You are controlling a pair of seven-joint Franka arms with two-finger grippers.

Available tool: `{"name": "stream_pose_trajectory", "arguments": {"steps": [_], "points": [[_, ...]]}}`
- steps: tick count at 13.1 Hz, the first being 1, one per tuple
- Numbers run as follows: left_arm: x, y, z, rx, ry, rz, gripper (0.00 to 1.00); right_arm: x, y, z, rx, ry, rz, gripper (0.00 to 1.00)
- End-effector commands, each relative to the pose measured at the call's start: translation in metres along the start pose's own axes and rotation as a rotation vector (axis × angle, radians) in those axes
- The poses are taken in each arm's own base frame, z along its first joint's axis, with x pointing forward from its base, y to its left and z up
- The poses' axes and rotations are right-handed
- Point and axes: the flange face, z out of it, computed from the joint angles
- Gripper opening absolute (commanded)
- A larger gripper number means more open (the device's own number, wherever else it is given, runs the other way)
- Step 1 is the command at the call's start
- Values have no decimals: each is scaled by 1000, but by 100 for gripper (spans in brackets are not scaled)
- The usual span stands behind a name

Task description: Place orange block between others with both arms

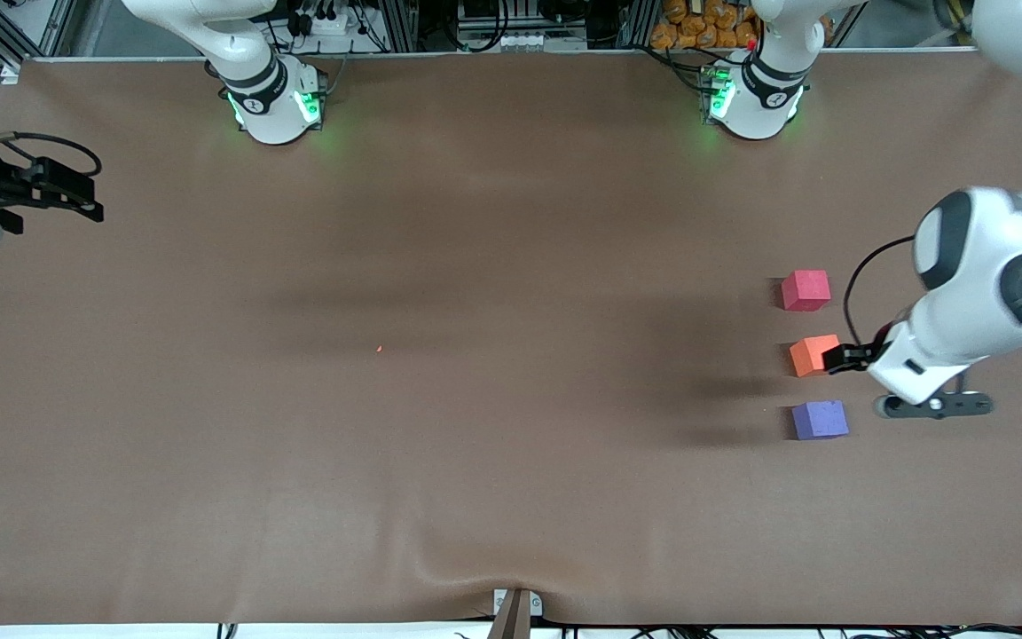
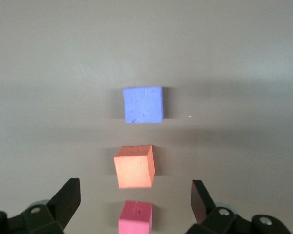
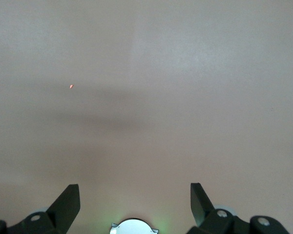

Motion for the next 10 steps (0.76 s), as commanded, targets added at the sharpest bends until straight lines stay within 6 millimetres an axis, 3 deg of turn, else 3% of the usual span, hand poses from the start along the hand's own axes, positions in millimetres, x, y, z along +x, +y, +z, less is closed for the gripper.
{"name": "stream_pose_trajectory", "arguments": {"steps": [1, 3, 6, 8, 10], "points": [[-5, -8, -83, 1, 42, -28, 100, -19, -2, -21, -1, -32, -8, 100], [-34, -2, -138, -36, 71, -46, 100, -26, -4, -31, 2, -42, -11, 100], [-72, 5, -193, -49, 95, -54, 100, -30, -1, -33, 7, -49, -4, 100], [-90, 12, -204, -46, 57, -48, 100, -31, -1, -32, 9, -60, -4, 100], [-106, -3, -211, -74, 23, -87, 100, -33, 1, -33, 10, -64, -2, 100]]}}
